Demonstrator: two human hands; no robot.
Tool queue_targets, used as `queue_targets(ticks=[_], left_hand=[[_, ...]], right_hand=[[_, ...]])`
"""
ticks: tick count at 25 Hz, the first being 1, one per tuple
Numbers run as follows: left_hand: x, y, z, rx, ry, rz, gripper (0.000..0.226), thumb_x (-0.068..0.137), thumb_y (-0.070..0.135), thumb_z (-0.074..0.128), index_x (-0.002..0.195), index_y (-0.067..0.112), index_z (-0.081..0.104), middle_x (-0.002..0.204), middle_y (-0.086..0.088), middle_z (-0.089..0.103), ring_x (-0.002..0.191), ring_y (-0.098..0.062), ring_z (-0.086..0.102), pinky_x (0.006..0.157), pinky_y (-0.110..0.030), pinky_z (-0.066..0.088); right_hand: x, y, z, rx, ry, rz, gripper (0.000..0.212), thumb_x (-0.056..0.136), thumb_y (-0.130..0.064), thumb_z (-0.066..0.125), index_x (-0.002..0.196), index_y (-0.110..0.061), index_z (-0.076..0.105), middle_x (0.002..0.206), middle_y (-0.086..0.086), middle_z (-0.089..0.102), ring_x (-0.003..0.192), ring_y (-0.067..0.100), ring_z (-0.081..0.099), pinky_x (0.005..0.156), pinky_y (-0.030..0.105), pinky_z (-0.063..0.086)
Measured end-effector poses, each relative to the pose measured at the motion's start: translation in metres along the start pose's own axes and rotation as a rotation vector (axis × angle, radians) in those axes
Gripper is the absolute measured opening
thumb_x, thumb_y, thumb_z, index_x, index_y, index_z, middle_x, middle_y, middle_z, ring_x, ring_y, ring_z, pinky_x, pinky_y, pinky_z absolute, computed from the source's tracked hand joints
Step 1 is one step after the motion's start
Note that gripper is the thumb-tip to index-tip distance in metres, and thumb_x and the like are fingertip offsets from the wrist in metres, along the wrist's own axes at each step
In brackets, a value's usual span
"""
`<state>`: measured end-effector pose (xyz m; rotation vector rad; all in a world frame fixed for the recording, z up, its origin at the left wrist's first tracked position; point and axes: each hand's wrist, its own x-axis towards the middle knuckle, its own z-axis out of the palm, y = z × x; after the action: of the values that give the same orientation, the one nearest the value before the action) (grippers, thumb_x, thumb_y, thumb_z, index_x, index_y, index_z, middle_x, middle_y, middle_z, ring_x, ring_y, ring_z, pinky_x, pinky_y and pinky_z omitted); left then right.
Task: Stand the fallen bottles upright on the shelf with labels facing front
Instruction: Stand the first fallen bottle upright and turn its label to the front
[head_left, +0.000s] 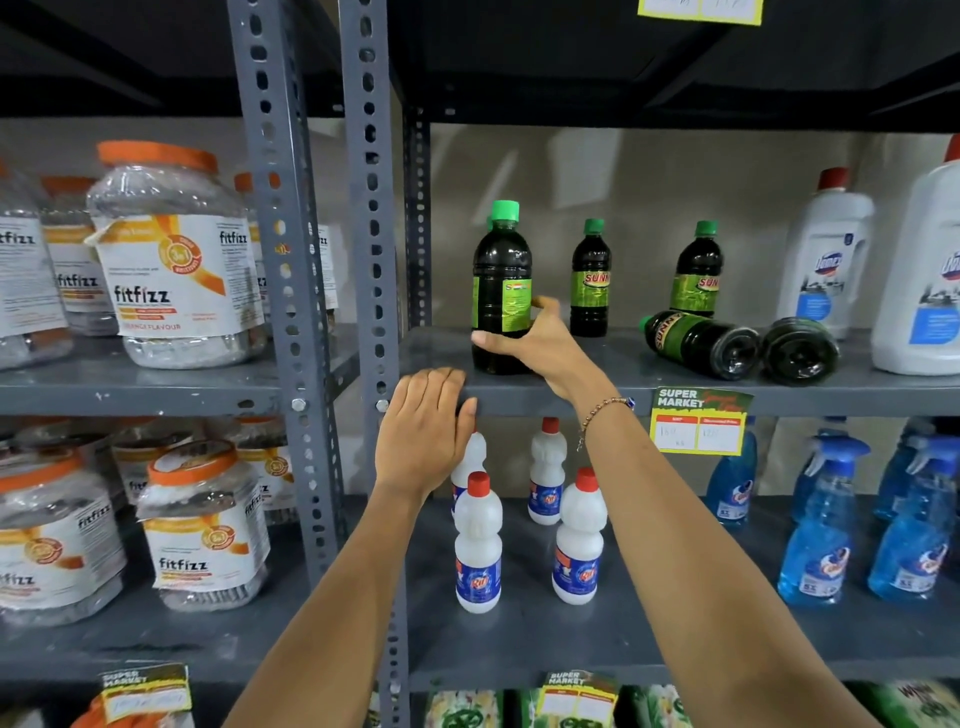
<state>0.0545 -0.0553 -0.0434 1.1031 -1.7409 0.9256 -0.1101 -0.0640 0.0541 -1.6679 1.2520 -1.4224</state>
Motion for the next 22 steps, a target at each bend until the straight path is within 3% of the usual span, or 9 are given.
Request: queue_targets(ticks=[2, 4, 6, 8, 12, 17, 20, 22], left_hand=[[-0.0002, 0.0002, 0.0006, 0.001, -0.003, 0.0, 0.049, 0.101, 0.038, 0.023, 0.112, 0.007, 0.06, 0.109, -0.01, 0.066, 0.098, -0.027, 0.061, 0.093, -0.035, 0.04], [-0.0014, 0.0005, 0.0024, 0.005, 0.013, 0.003, 0.047, 0.1, 0.037, 0.026, 0.112, 0.007, 0.06, 0.109, -0.009, 0.067, 0.097, -0.026, 0.061, 0.093, -0.034, 0.039], [-0.0009, -0.0001, 0.0024, 0.007, 0.03, 0.009, 0.043, 0.099, 0.035, 0.031, 0.111, 0.006, 0.06, 0.108, -0.01, 0.067, 0.097, -0.027, 0.061, 0.093, -0.034, 0.037], [0.0, 0.0, 0.0014, 0.006, 0.037, 0.017, 0.04, 0.098, 0.033, 0.034, 0.11, 0.005, 0.06, 0.107, -0.011, 0.067, 0.096, -0.028, 0.061, 0.093, -0.034, 0.036], [-0.0006, 0.0008, 0.0018, -0.001, 0.031, 0.01, 0.046, 0.101, 0.036, 0.026, 0.111, 0.006, 0.06, 0.107, -0.01, 0.066, 0.097, -0.027, 0.061, 0.093, -0.035, 0.037], [0.0001, 0.0001, 0.0004, 0.01, 0.028, 0.008, 0.051, 0.102, 0.037, 0.022, 0.112, 0.006, 0.061, 0.107, -0.01, 0.067, 0.097, -0.026, 0.061, 0.093, -0.035, 0.039], [-0.0005, 0.0012, 0.0003, 0.017, 0.029, 0.009, 0.048, 0.101, 0.036, 0.025, 0.111, 0.006, 0.061, 0.107, -0.01, 0.067, 0.097, -0.026, 0.062, 0.093, -0.035, 0.04], [-0.0004, 0.0009, 0.0011, 0.015, 0.028, 0.012, 0.043, 0.1, 0.034, 0.03, 0.111, 0.006, 0.061, 0.107, -0.01, 0.067, 0.097, -0.027, 0.061, 0.093, -0.035, 0.038]], right_hand=[[0.0031, 0.0, -0.0027, 0.084, -0.024, 0.055, 0.082, 0.072, -0.007, 0.079, 0.133, -0.01, 0.025, 0.115, 0.003, 0.058, 0.11, 0.016, 0.056, 0.097, 0.03, 0.043], [0.0008, -0.0018, -0.0032, 0.062, -0.024, 0.061, 0.077, 0.073, -0.001, 0.076, 0.13, -0.008, 0.026, 0.106, 0.001, 0.057, 0.103, 0.013, 0.056, 0.086, 0.024, 0.045], [-0.0025, -0.0022, -0.0009, -0.004, 0.018, 0.012, 0.078, 0.073, -0.005, 0.08, 0.128, -0.008, 0.026, 0.097, -0.009, 0.05, 0.092, 0.004, 0.052, 0.076, 0.017, 0.042], [-0.0038, -0.0022, 0.0, -0.041, 0.02, -0.006, 0.08, 0.074, -0.01, 0.08, 0.131, -0.008, 0.024, 0.099, -0.009, 0.049, 0.096, 0.006, 0.05, 0.079, 0.017, 0.039], [0.0016, -0.0034, -0.0014, -0.013, -0.032, 0.053, 0.055, 0.077, -0.001, 0.071, 0.119, -0.009, 0.038, 0.099, 0.001, 0.057, 0.102, 0.016, 0.054, 0.07, 0.014, 0.041], [-0.0002, -0.0033, 0.0021, -0.098, -0.056, 0.036, 0.072, 0.072, -0.019, 0.082, 0.122, -0.011, 0.032, 0.108, 0.0, 0.055, 0.1, 0.011, 0.053, 0.075, 0.02, 0.041], [0.0024, -0.0011, -0.0011, -0.082, -0.031, 0.054, 0.063, 0.074, -0.006, 0.077, 0.117, -0.011, 0.032, 0.098, -0.003, 0.053, 0.093, 0.01, 0.054, 0.067, 0.015, 0.042], [0.0, -0.0012, -0.0008, -0.099, 0.008, 0.023, 0.068, 0.073, -0.009, 0.081, 0.119, -0.012, 0.031, 0.094, -0.009, 0.051, 0.085, 0.002, 0.051, 0.065, 0.014, 0.041]])
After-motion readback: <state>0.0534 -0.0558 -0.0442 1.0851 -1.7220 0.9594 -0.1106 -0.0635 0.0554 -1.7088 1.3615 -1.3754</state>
